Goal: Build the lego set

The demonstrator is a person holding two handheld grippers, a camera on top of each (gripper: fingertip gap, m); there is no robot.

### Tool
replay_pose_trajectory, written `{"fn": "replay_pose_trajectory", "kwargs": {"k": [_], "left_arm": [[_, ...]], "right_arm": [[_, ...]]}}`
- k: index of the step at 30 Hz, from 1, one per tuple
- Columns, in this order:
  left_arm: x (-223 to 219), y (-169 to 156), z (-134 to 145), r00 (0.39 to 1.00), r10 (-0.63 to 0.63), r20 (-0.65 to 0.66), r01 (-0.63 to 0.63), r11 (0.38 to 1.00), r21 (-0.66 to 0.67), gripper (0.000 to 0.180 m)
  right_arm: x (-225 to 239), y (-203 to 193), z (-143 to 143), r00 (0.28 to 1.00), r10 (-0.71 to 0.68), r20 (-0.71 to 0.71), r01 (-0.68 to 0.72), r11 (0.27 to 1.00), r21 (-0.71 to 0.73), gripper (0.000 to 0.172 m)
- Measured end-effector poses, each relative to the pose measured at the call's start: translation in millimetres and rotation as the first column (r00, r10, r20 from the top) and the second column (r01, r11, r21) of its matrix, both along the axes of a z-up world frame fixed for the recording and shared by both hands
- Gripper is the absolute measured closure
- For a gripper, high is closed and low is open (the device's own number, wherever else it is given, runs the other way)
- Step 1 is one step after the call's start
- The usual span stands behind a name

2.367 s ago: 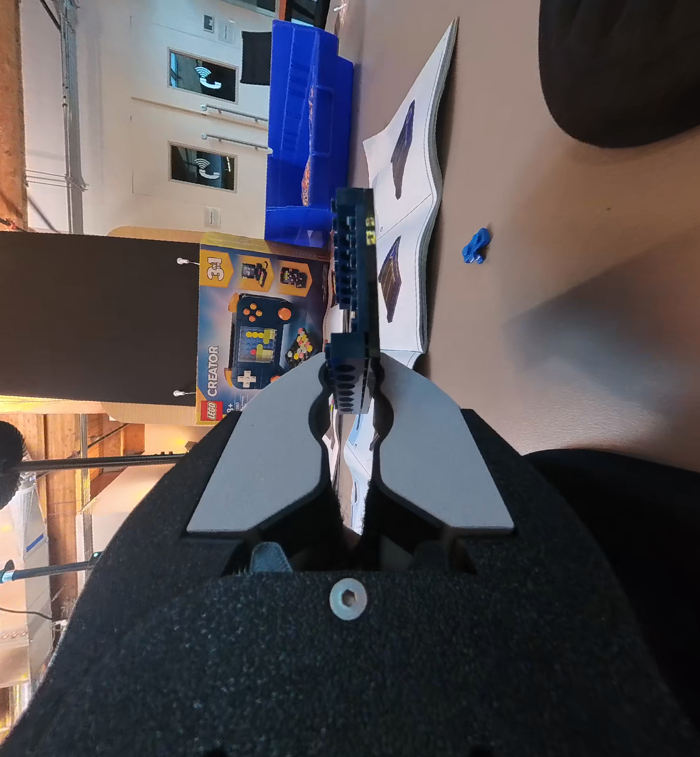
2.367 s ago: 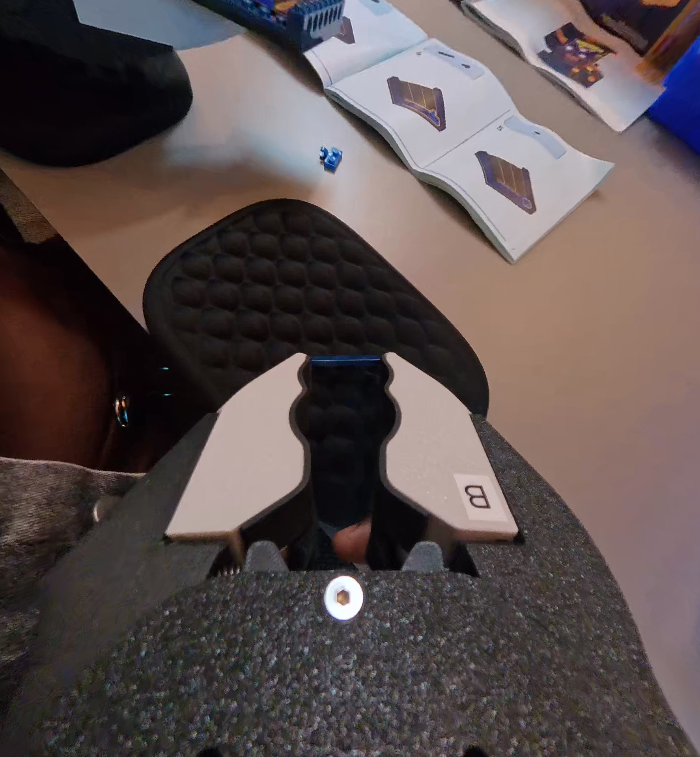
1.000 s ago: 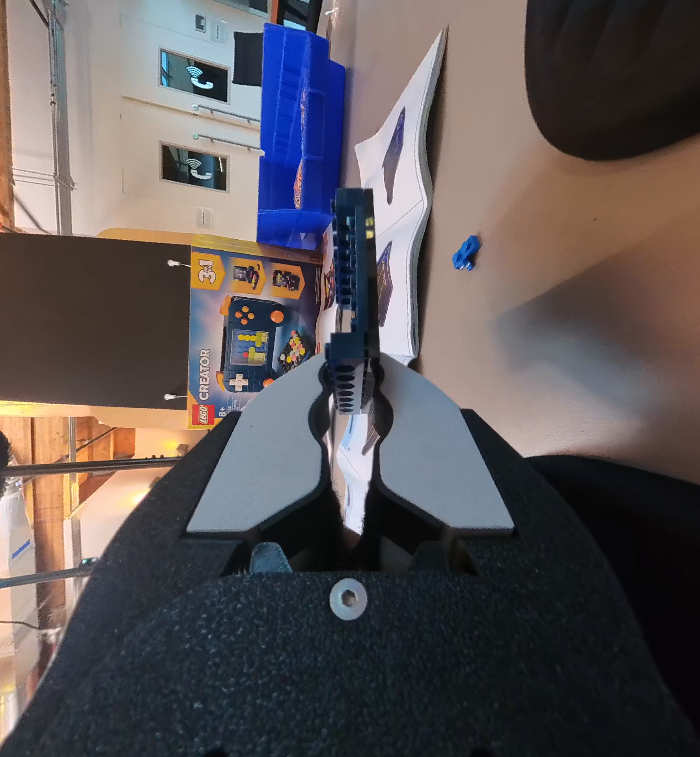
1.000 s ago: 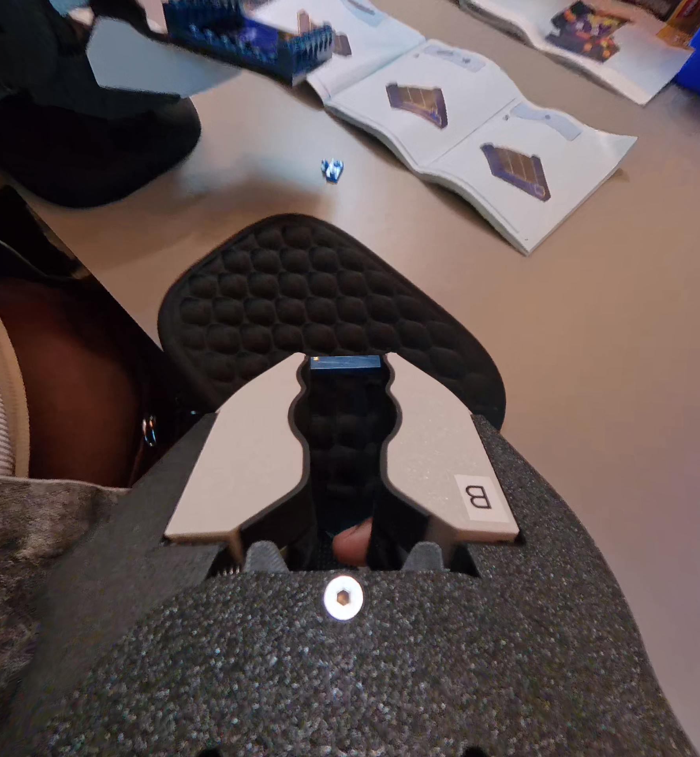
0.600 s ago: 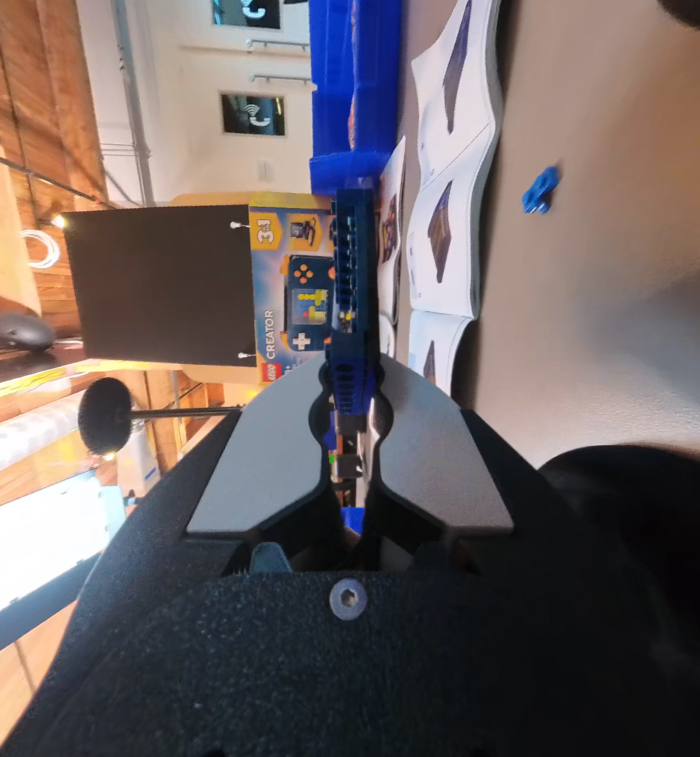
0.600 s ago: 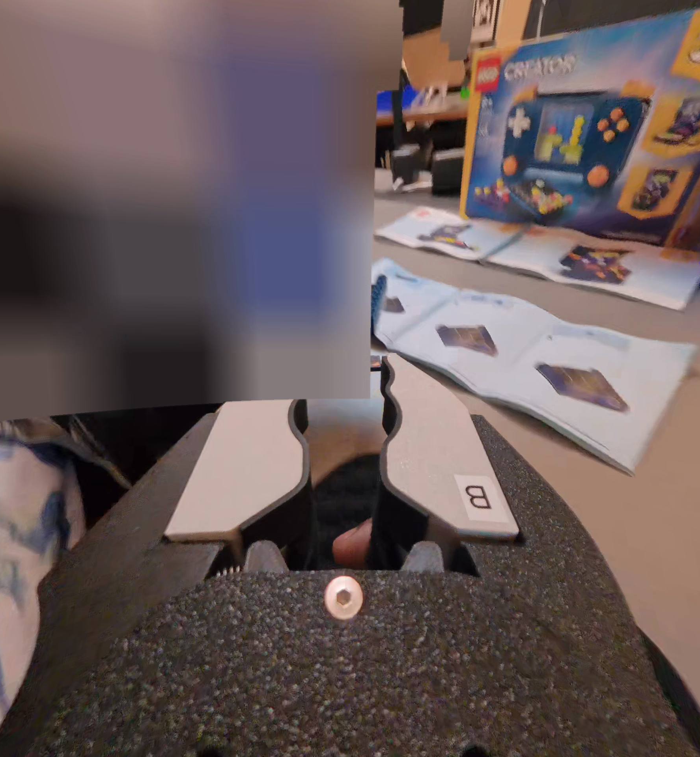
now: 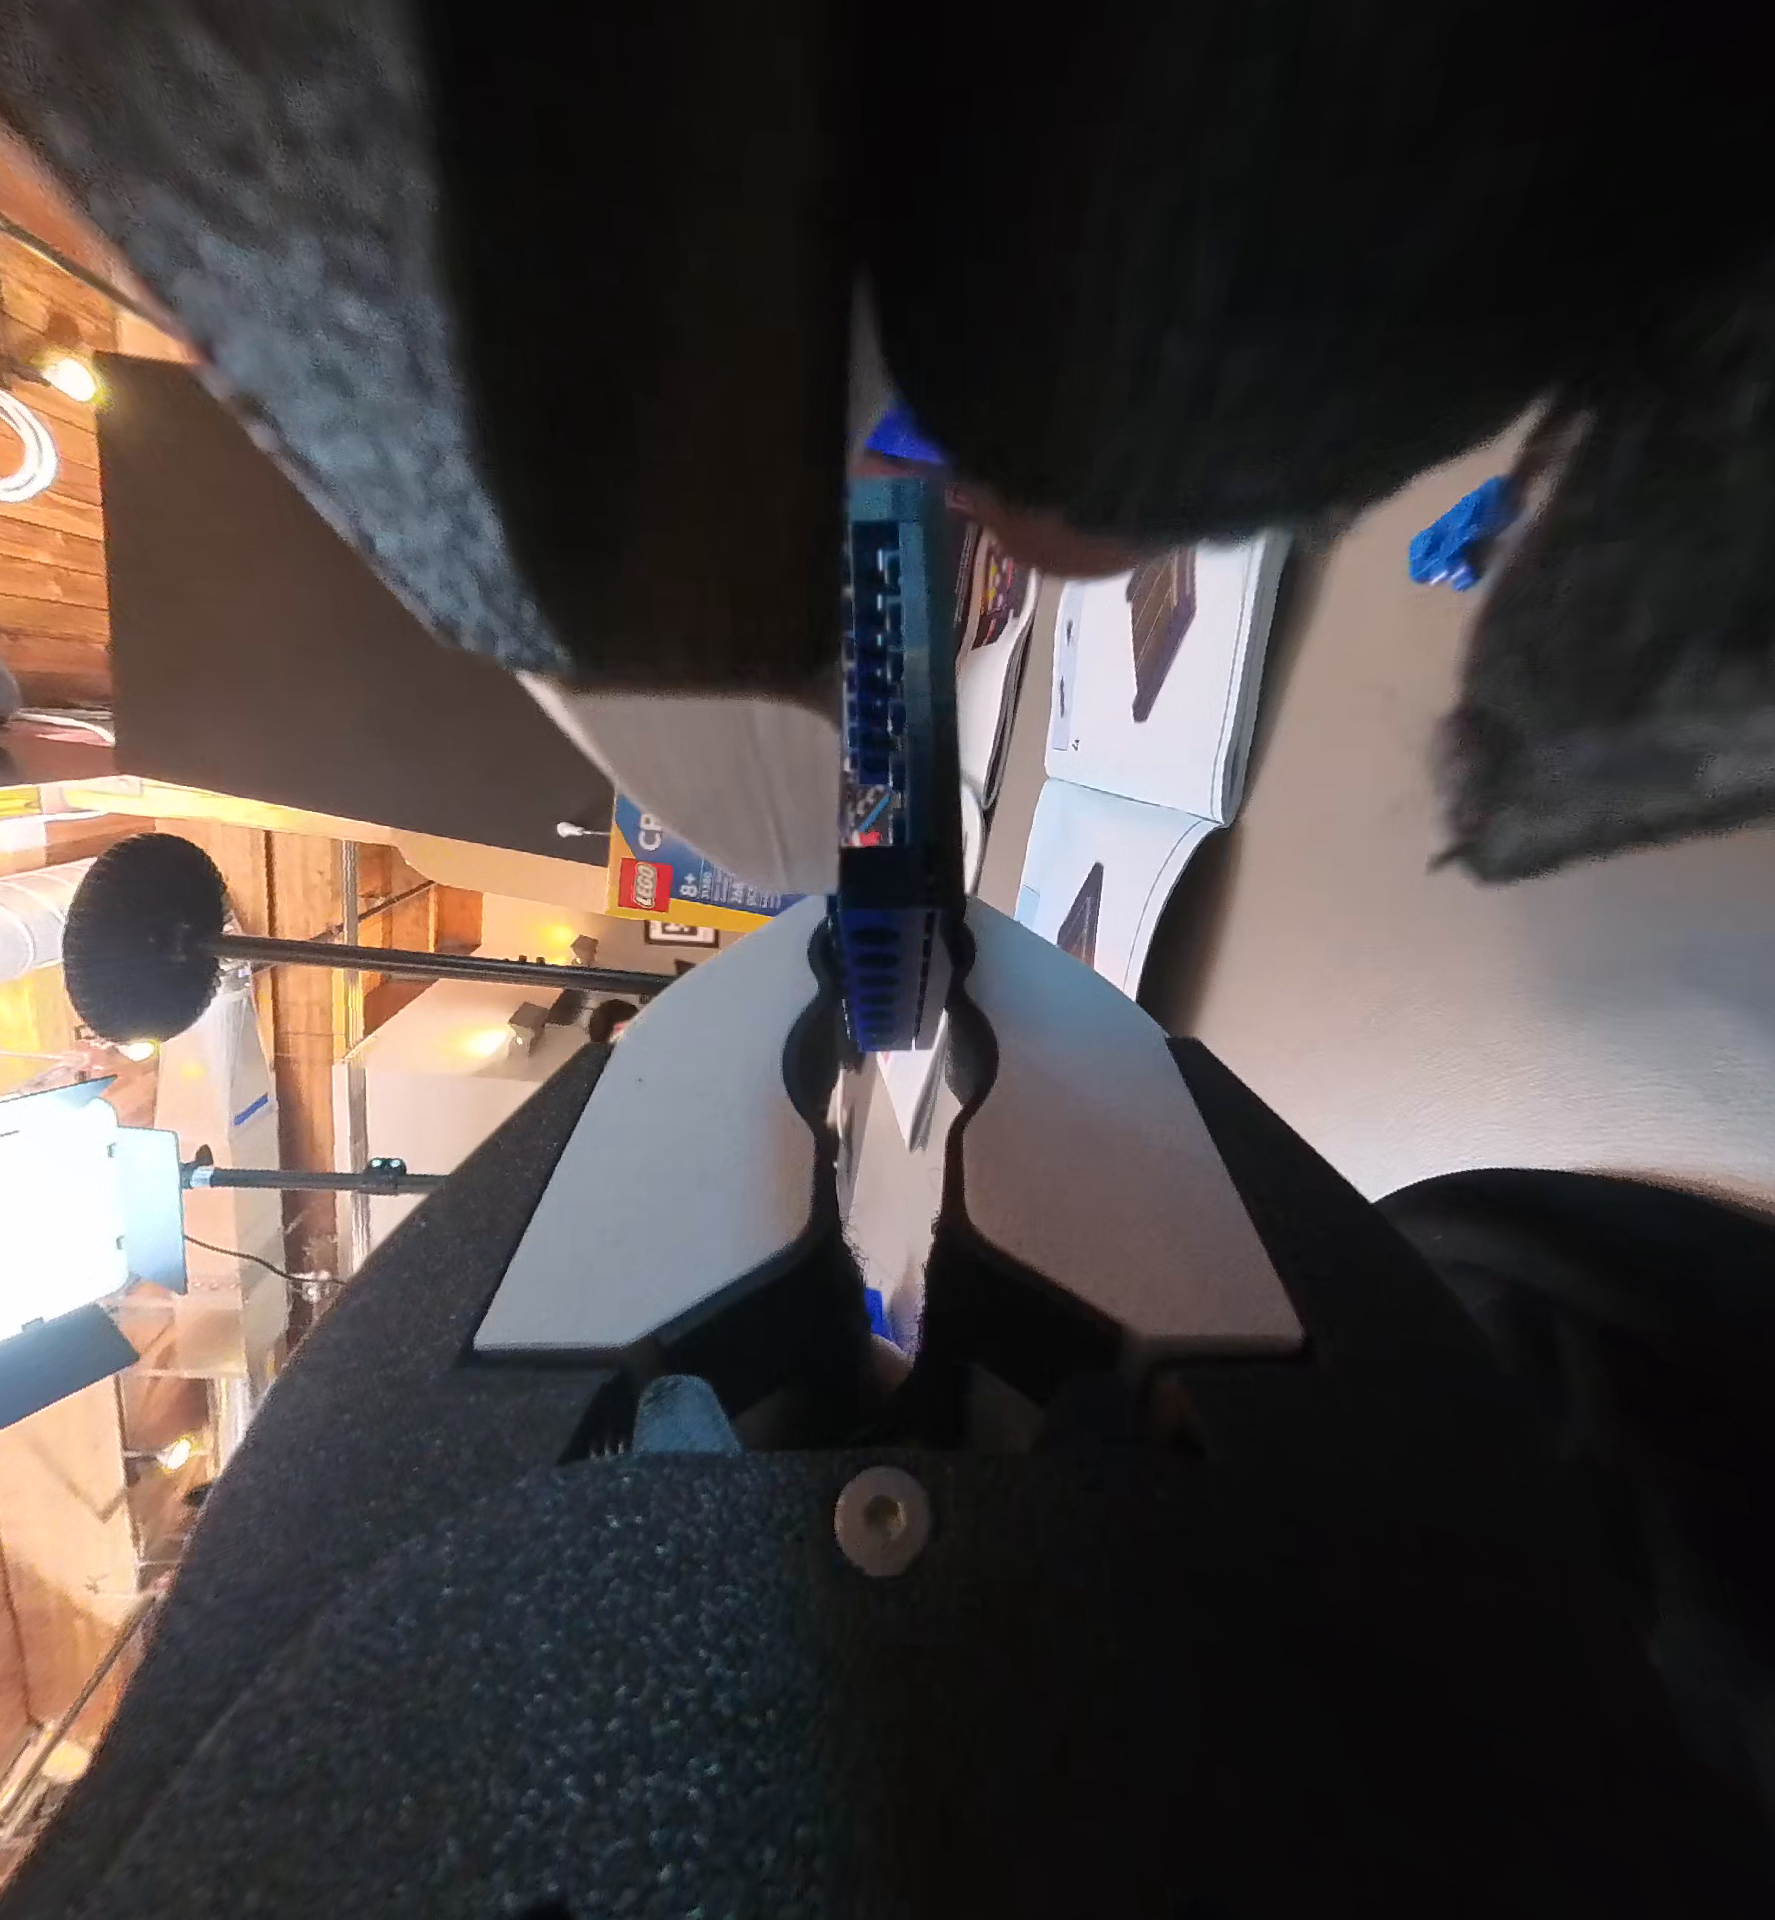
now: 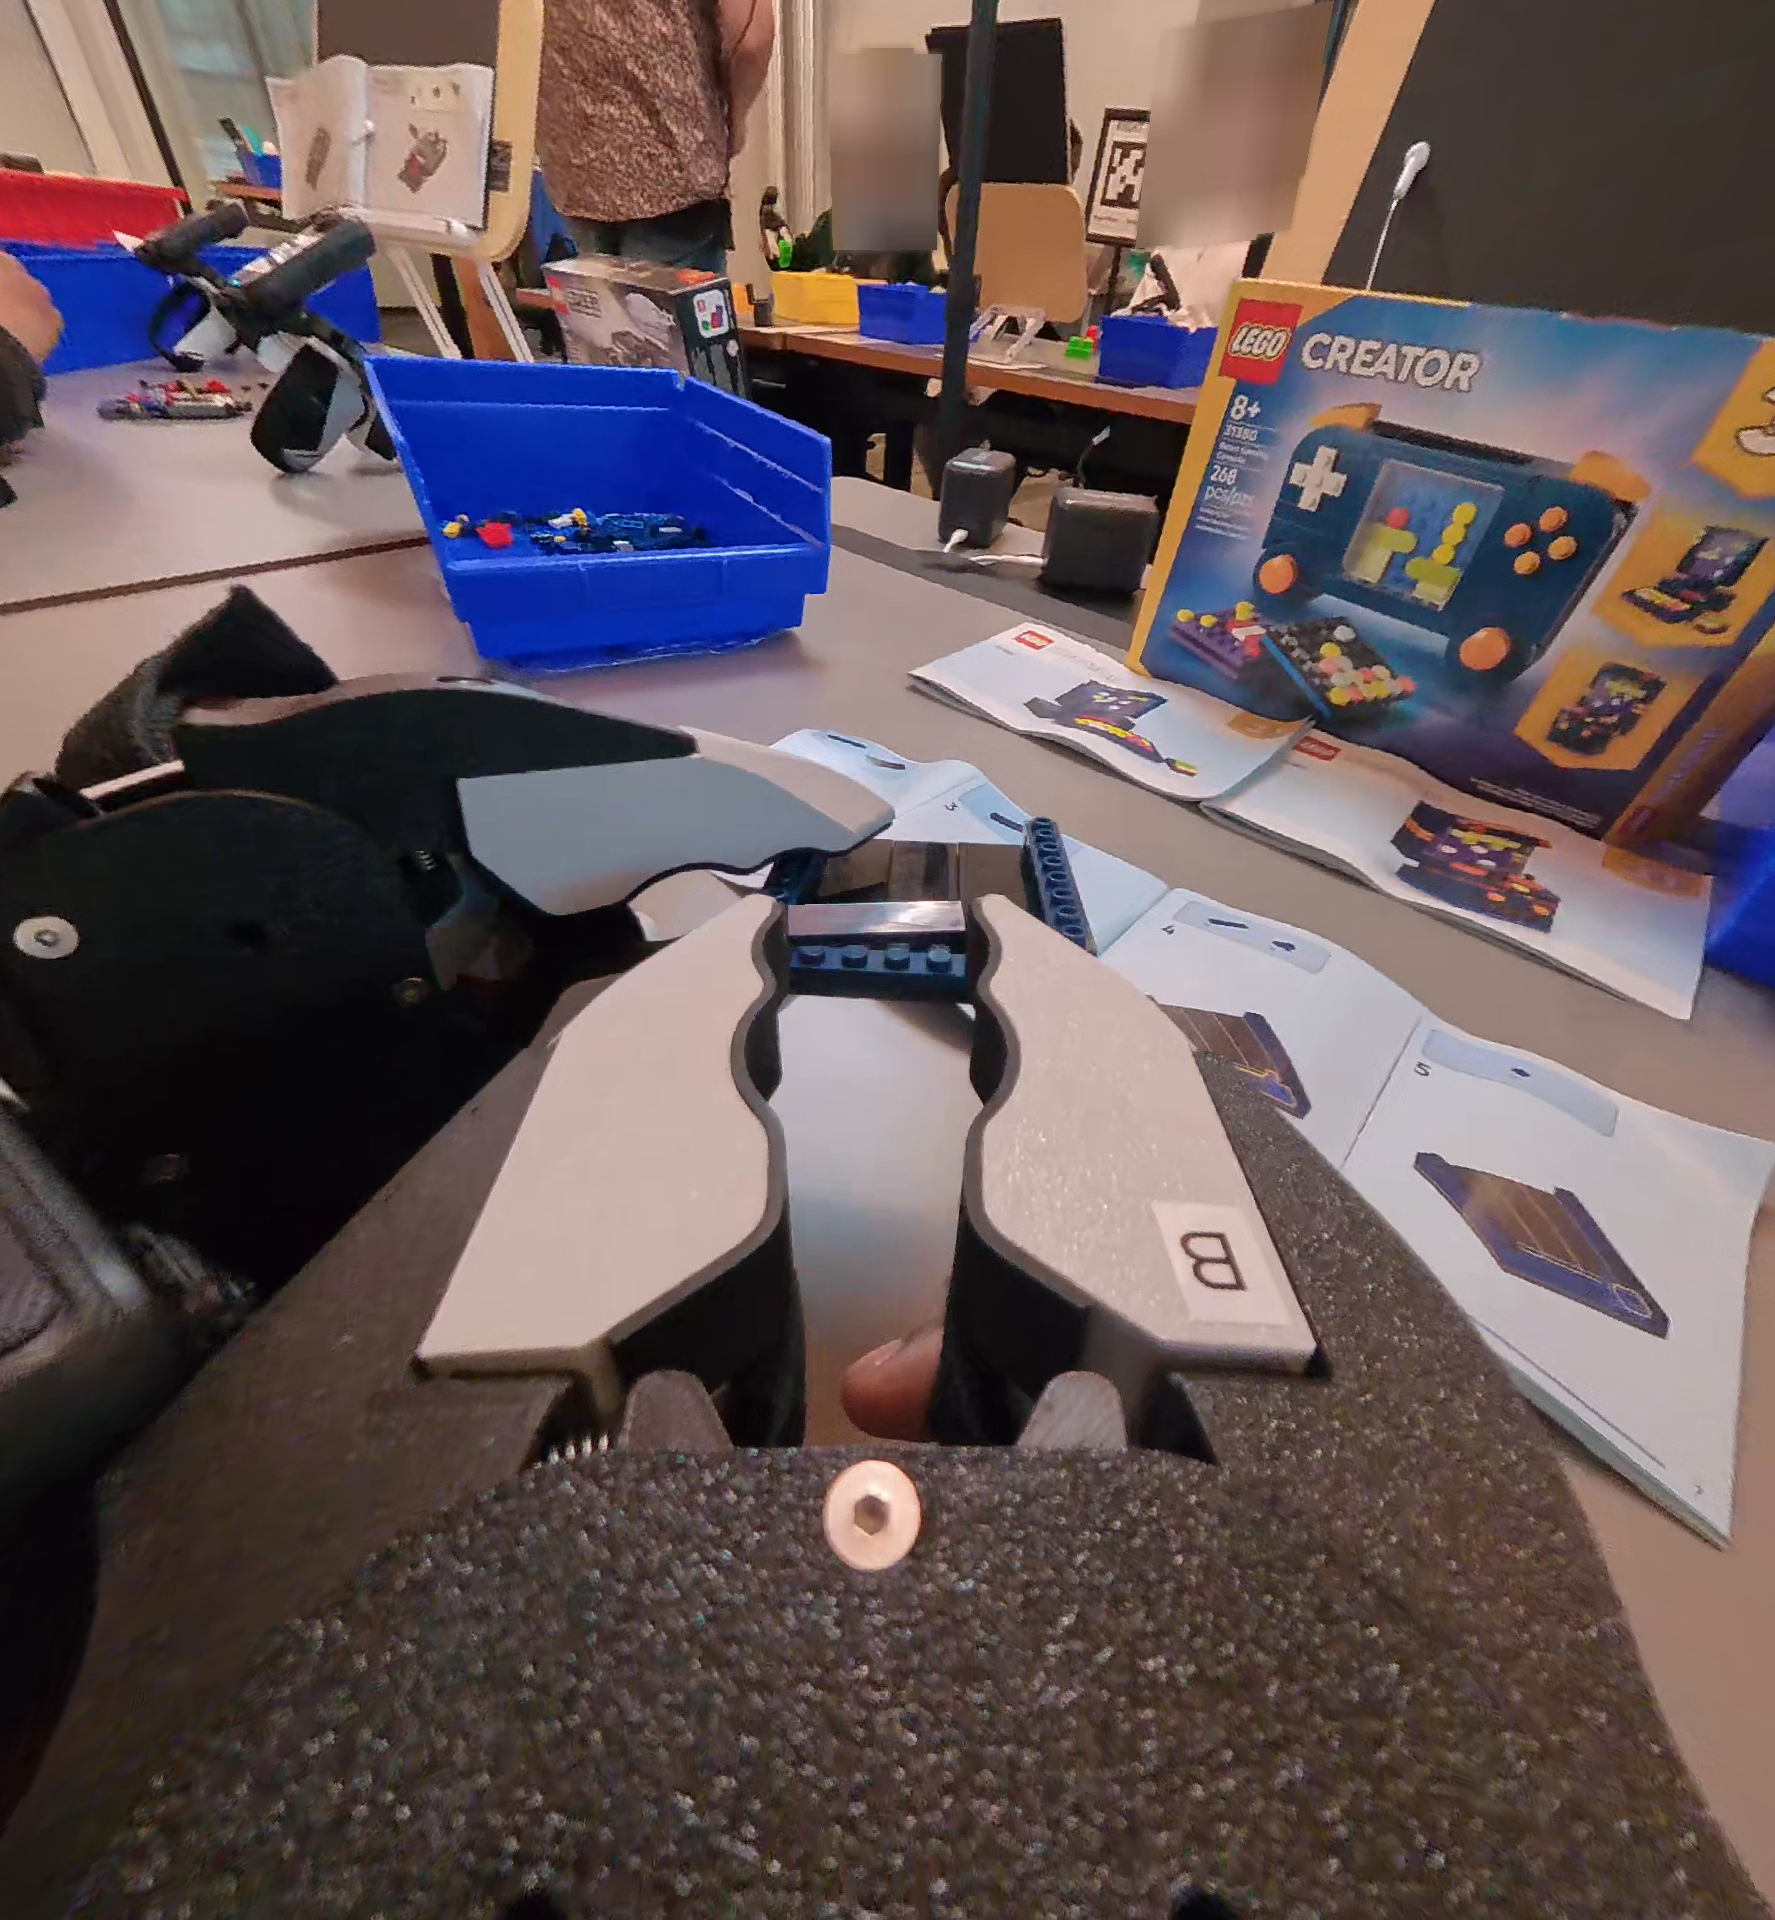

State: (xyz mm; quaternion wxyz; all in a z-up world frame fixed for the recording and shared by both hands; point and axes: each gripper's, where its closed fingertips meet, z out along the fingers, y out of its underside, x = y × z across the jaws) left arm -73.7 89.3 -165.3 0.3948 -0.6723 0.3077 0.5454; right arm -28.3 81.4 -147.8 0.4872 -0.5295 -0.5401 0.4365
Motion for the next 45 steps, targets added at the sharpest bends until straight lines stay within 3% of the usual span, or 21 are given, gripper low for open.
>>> {"fn": "replay_pose_trajectory", "kwargs": {"k": [14, 29, 32, 36, 40, 45], "left_arm": [[2, 0, -4, 0.999, -0.014, 0.045, 0.014, 1.0, 0.0, 0.164], [2, 0, -2, 1.0, -0.004, -0.005, 0.004, 1.0, -0.004, 0.165], [4, -1, -1, 0.999, -0.01, -0.049, 0.01, 1.0, -0.003, 0.164], [19, -1, 2, 0.98, -0.087, -0.178, 0.086, 0.996, -0.015, 0.165], [26, -2, -10, 0.966, -0.141, -0.215, 0.123, 0.988, -0.096, 0.165], [-8, -27, 0, 0.993, -0.049, -0.105, 0.043, 0.998, -0.053, 0.165]], "right_arm": [[-1, 3, -4, 0.996, -0.025, 0.088, 0.028, 0.999, -0.04, 0.139], [3, -1, -2, 0.995, 0.004, 0.101, 0.001, 0.999, -0.052, 0.138], [8, -6, 5, 0.981, 0.153, 0.123, -0.157, 0.987, 0.023, 0.14], [15, 8, 30, 0.905, 0.374, 0.201, -0.411, 0.892, 0.189, 0.14], [15, 28, 21, 0.789, 0.524, 0.32, -0.563, 0.825, 0.037, 0.146], [3, 31, -19, 0.695, 0.592, 0.408, -0.648, 0.761, 0.0, 0.153]]}}
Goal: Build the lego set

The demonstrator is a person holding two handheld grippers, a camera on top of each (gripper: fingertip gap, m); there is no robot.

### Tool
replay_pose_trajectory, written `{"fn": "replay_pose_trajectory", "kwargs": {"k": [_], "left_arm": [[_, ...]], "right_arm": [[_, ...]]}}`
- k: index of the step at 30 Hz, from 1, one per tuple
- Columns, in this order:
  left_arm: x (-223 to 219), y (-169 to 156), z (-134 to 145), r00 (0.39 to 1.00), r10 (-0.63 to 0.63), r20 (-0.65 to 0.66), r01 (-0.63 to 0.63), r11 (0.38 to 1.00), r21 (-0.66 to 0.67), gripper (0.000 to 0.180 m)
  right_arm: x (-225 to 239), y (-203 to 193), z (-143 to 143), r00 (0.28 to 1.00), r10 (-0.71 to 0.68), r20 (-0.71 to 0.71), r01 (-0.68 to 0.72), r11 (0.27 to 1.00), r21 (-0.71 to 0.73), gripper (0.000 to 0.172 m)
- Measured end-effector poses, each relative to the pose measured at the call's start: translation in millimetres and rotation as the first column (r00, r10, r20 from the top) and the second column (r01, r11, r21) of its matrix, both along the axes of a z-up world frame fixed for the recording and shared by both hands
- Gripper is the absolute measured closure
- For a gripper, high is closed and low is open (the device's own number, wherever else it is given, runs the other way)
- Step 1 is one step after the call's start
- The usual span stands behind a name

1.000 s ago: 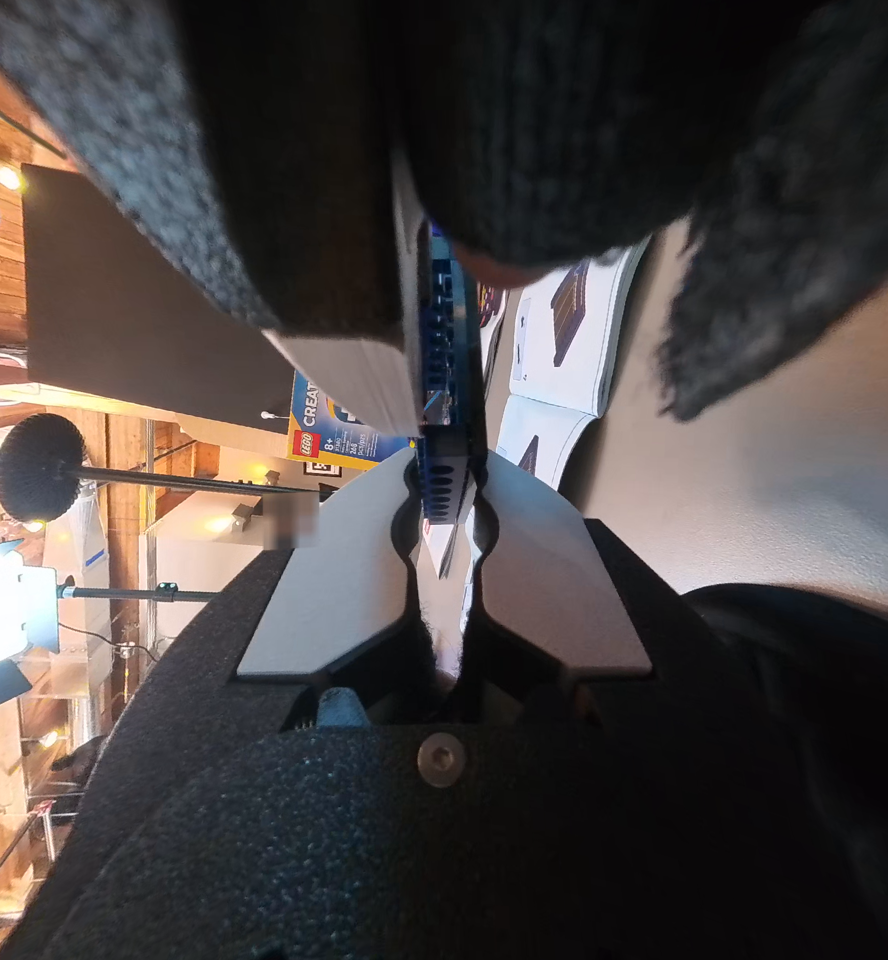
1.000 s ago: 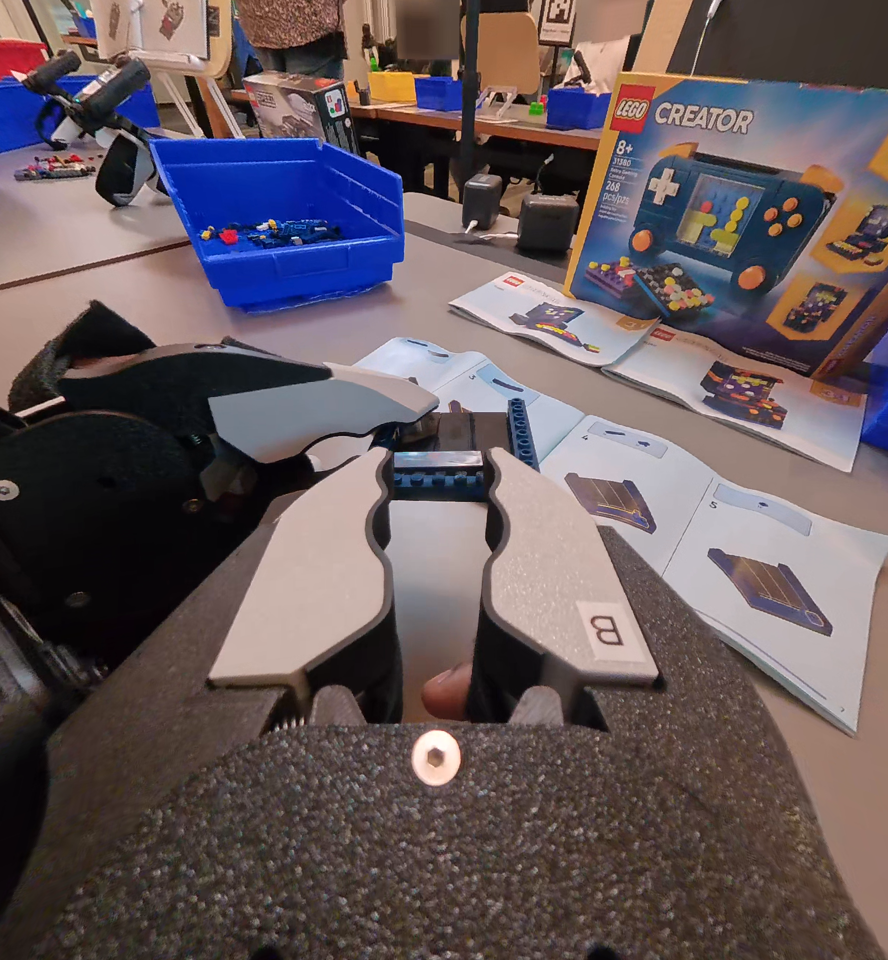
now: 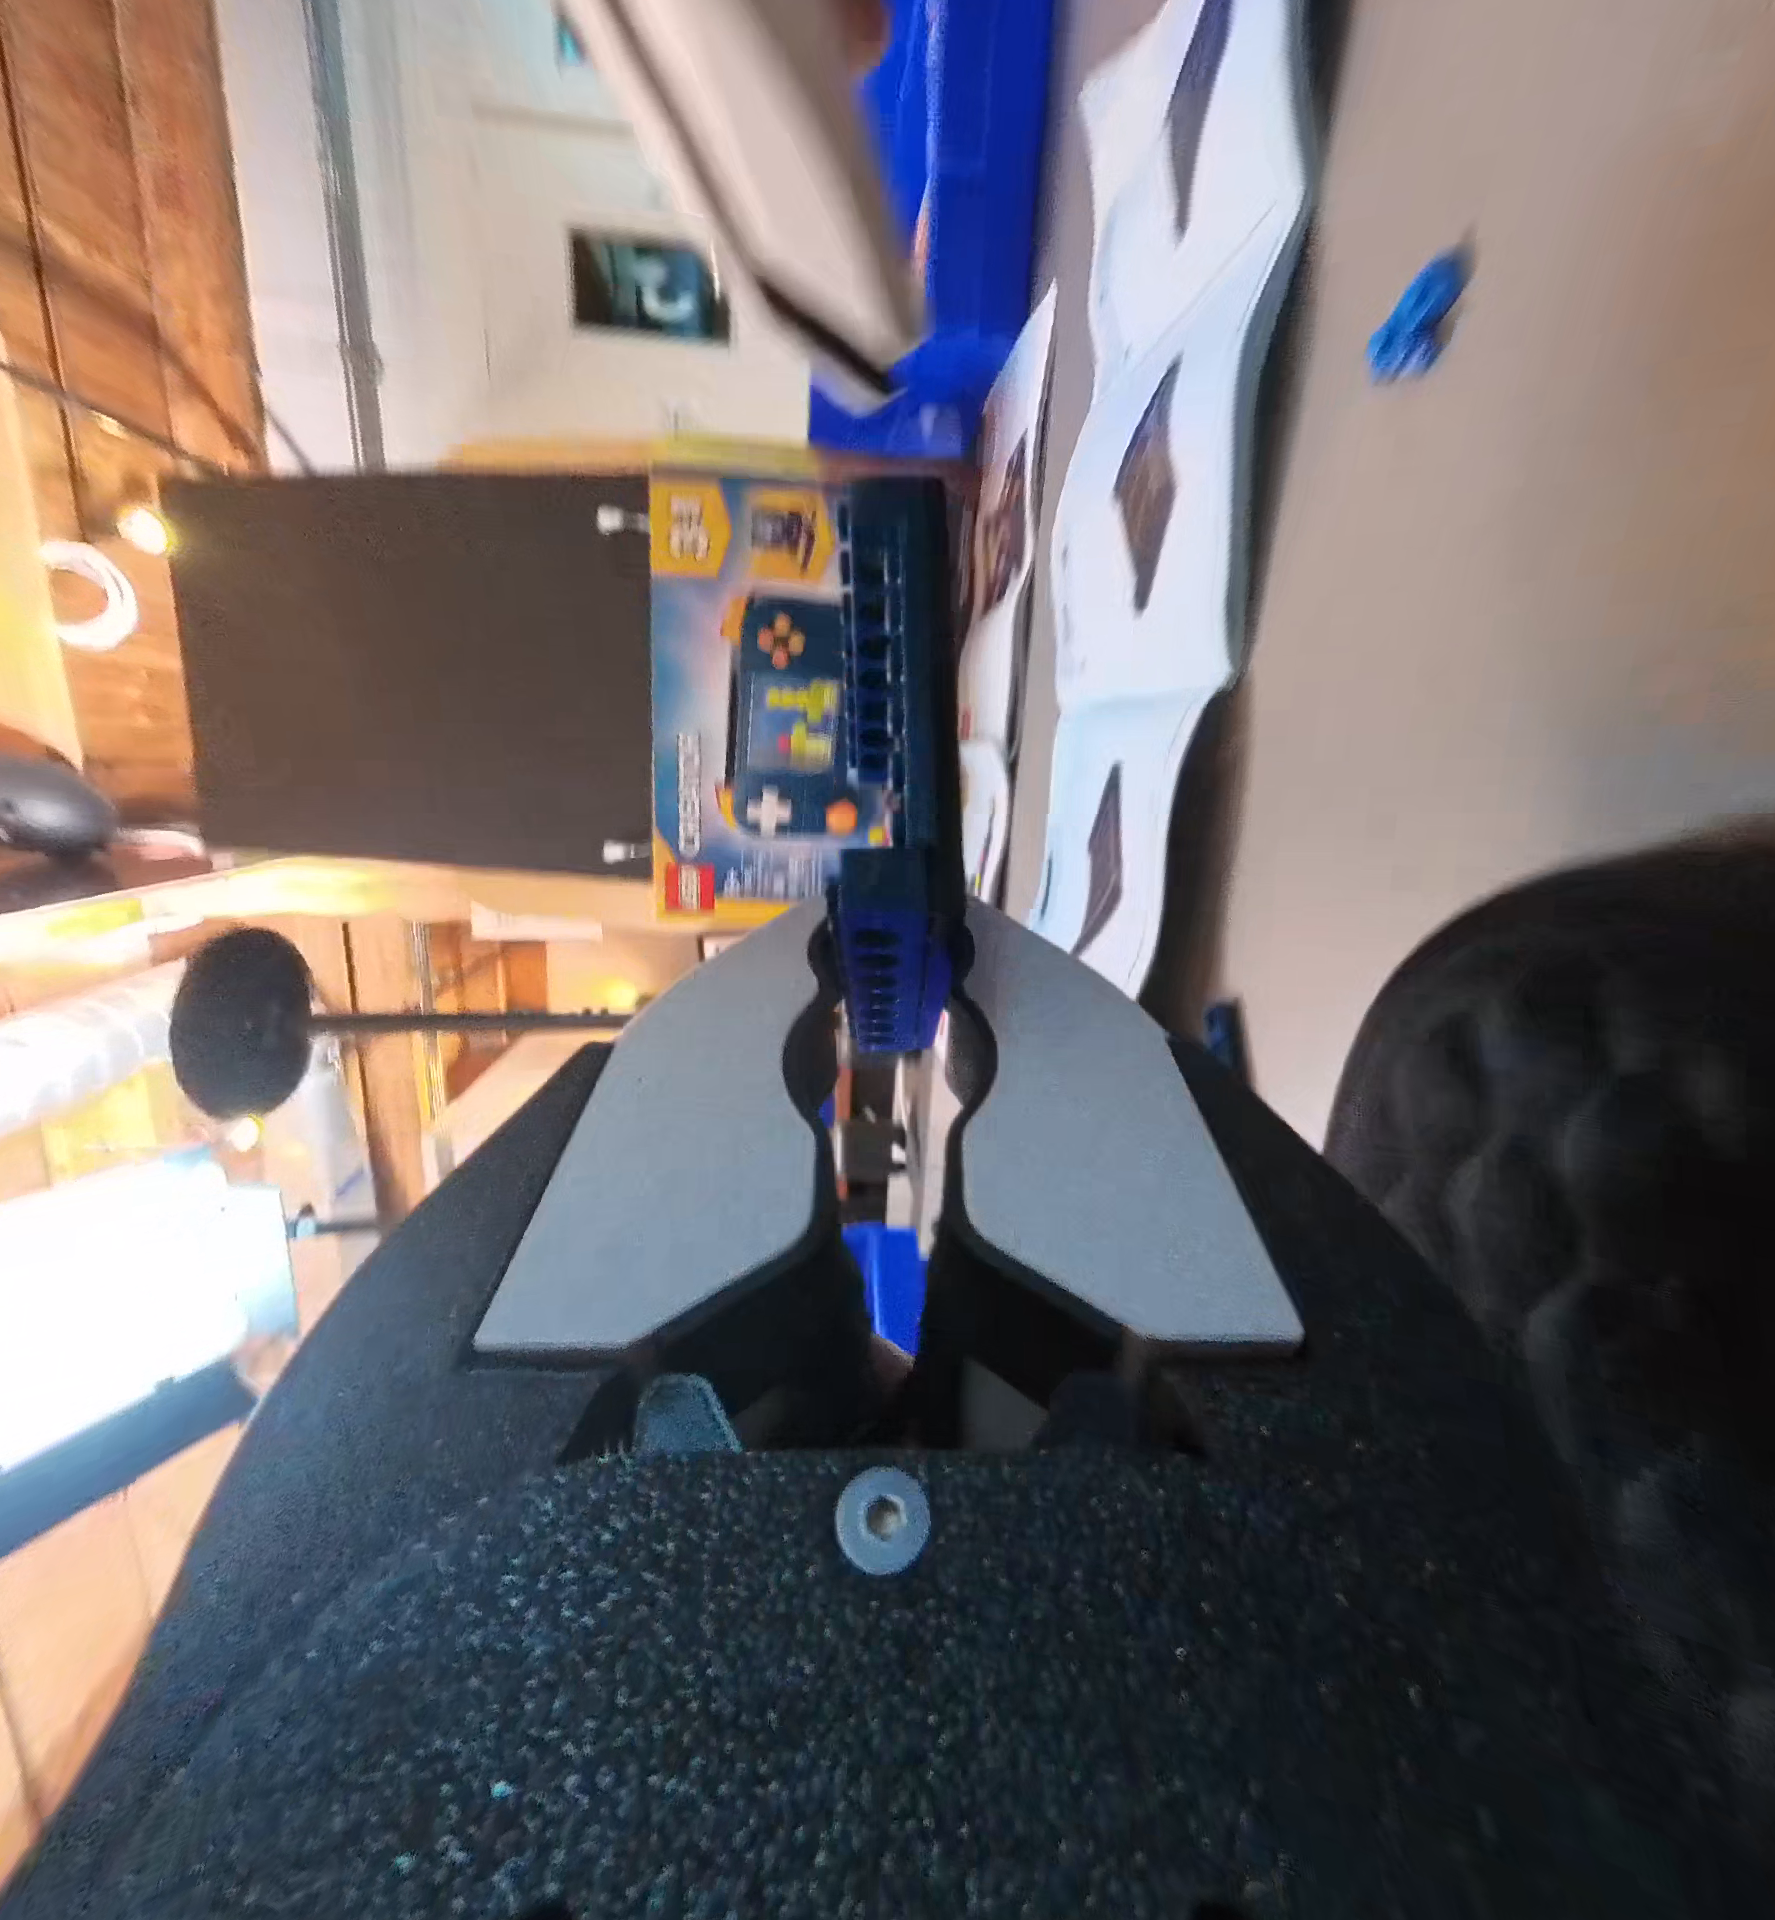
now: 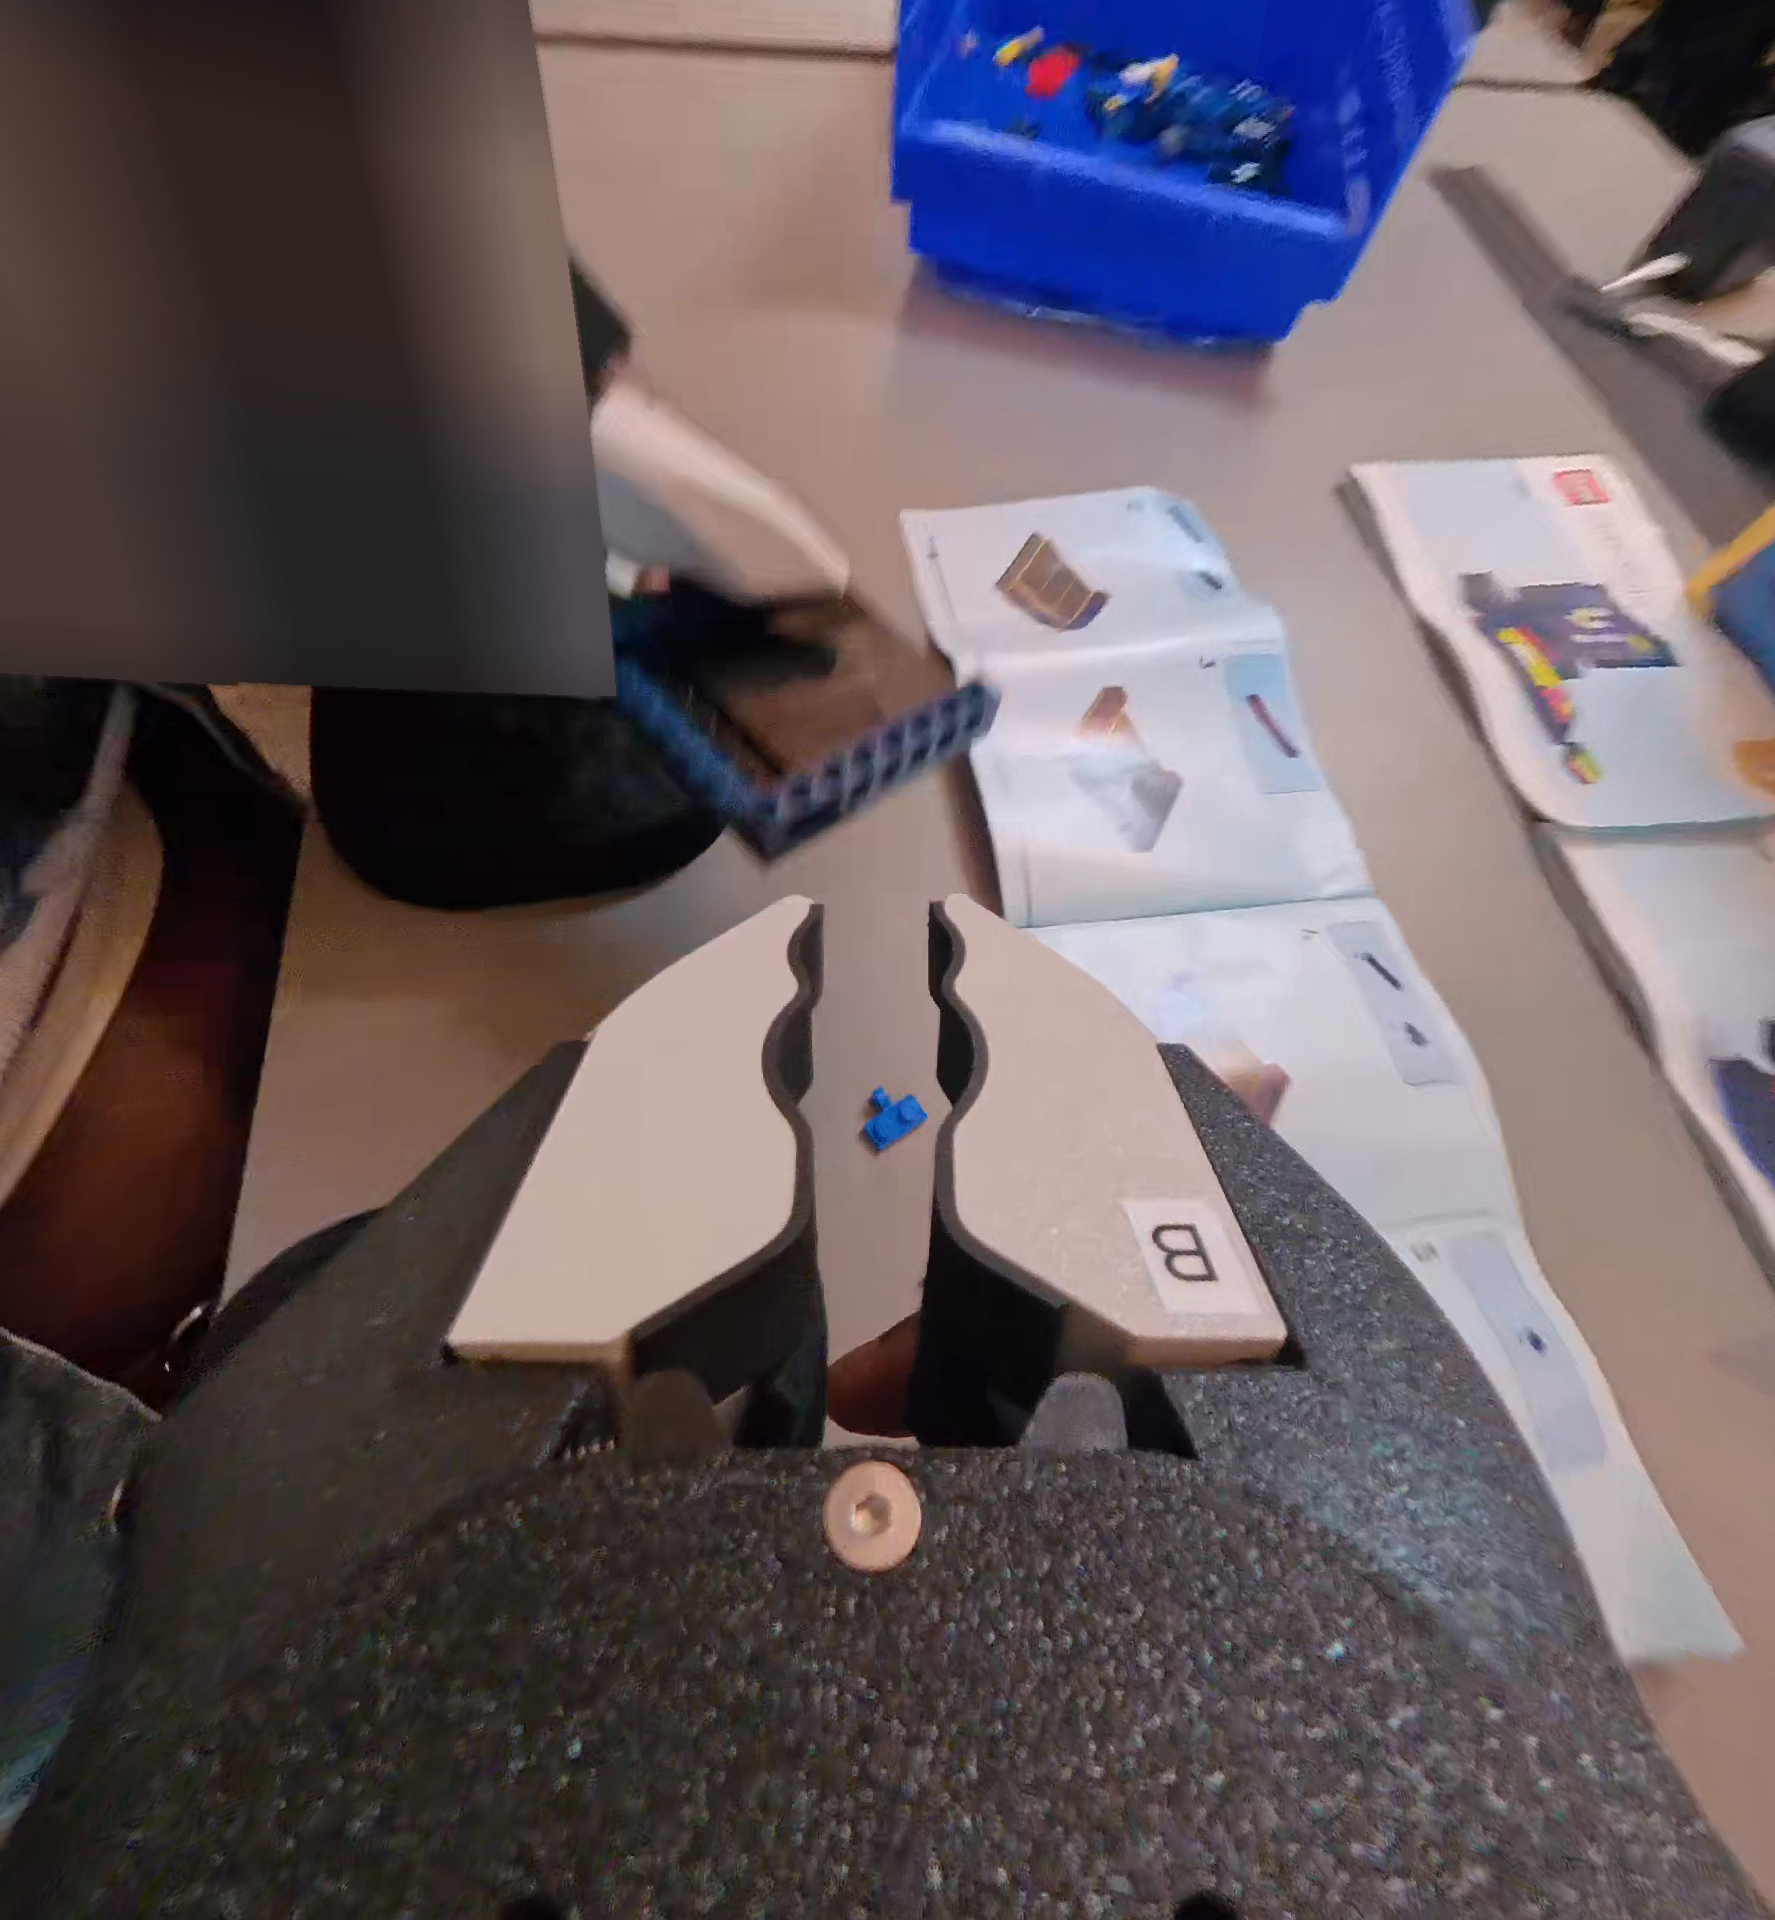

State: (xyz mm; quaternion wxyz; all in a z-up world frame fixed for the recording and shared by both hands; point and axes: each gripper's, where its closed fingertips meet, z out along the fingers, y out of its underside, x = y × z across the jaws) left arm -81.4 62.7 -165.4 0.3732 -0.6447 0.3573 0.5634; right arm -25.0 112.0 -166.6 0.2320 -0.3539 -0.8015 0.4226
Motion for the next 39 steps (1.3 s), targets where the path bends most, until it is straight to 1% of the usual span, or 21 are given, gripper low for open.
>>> {"fn": "replay_pose_trajectory", "kwargs": {"k": [3, 5, 8, 12, 16, 17, 18, 22, 26, 28, 31, 35, 37, 39], "left_arm": [[-37, -28, 5, 0.993, 0.116, 0.005, -0.116, 0.993, -0.005, 0.165], [-59, -41, 12, 0.987, 0.16, -0.021, -0.16, 0.987, 0.004, 0.165], [-85, -58, 15, 0.972, 0.234, 0.003, -0.234, 0.972, 0.006, 0.165], [-95, -68, 16, 0.967, 0.255, 0.007, -0.255, 0.967, 0.022, 0.165], [-98, -69, 13, 0.968, 0.248, 0.035, -0.249, 0.968, 0.032, 0.165], [-98, -69, 13, 0.969, 0.245, 0.039, -0.246, 0.969, 0.034, 0.165], [-98, -68, 12, 0.969, 0.244, 0.041, -0.245, 0.969, 0.034, 0.165], [-99, -68, 14, 0.97, 0.241, 0.043, -0.243, 0.969, 0.041, 0.165], [-87, -62, 18, 0.976, 0.202, 0.086, -0.207, 0.977, 0.056, 0.165], [-75, -54, 19, 0.982, 0.162, 0.102, -0.169, 0.984, 0.064, 0.164], [-57, -41, 20, 0.988, 0.112, 0.111, -0.12, 0.99, 0.068, 0.165], [-21, -17, 15, 0.984, -0.006, 0.18, -0.006, 0.998, 0.067, 0.165], [-6, -7, 16, 0.982, -0.048, 0.184, 0.035, 0.997, 0.07, 0.165], [4, 2, 17, 0.982, -0.075, 0.173, 0.062, 0.995, 0.076, 0.165]], "right_arm": [[-9, -21, -25, 0.98, 0.19, 0.064, -0.194, 0.979, 0.056, 0.154], [-26, -32, -39, 0.959, 0.263, 0.108, -0.273, 0.957, 0.1, 0.154], [-60, -49, -55, 0.941, 0.297, 0.16, -0.318, 0.94, 0.126, 0.154], [-94, -62, -72, 0.937, 0.317, 0.146, -0.342, 0.918, 0.202, 0.154], [-102, -67, -84, 0.929, 0.327, 0.174, -0.361, 0.906, 0.221, 0.153], [-102, -69, -84, 0.926, 0.334, 0.178, -0.367, 0.906, 0.212, 0.156], [-101, -70, -85, 0.922, 0.337, 0.188, -0.373, 0.904, 0.21, 0.163], [-95, -68, -83, 0.923, 0.335, 0.191, -0.371, 0.906, 0.204, 0.165], [-76, -50, -55, 0.962, 0.23, 0.145, -0.25, 0.958, 0.138, 0.165], [-53, -32, -41, 0.981, 0.141, 0.136, -0.159, 0.978, 0.133, 0.165], [-4, -6, -31, 0.99, -0.02, 0.138, 0.003, 0.992, 0.126, 0.165], [68, 25, -37, 0.953, -0.25, 0.174, 0.235, 0.967, 0.103, 0.165], [101, 32, -46, 0.919, -0.337, 0.205, 0.322, 0.941, 0.107, 0.164], [125, 36, -54, 0.89, -0.406, 0.206, 0.383, 0.913, 0.142, 0.164]]}}
